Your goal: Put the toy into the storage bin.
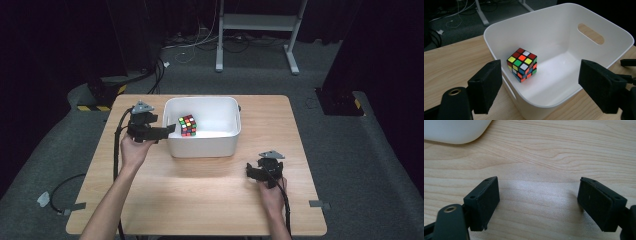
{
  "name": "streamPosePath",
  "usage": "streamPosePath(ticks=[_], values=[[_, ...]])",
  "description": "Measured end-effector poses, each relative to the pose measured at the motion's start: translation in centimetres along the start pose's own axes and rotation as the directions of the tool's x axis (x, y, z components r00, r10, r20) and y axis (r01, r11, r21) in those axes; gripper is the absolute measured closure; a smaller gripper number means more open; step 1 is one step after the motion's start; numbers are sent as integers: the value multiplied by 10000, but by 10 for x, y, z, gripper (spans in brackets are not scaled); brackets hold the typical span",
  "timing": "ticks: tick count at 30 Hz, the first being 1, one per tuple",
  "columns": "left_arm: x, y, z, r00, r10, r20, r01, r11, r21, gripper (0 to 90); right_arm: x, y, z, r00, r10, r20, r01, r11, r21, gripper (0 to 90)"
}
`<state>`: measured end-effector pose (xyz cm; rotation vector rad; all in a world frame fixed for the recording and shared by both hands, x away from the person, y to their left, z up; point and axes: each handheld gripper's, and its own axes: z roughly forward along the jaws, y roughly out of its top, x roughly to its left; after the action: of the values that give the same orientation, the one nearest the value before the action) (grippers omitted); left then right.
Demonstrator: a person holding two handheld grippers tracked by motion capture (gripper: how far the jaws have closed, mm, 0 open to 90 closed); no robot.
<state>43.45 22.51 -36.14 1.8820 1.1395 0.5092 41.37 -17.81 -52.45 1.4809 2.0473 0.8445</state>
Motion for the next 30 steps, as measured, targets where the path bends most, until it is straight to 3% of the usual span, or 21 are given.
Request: streamPosePath(ticks=[30], values=[[2,-12,-21,10000,27,12,-27,10000,-38,203,0,0,0,10000,-1,-4,1,10000,4,176]])
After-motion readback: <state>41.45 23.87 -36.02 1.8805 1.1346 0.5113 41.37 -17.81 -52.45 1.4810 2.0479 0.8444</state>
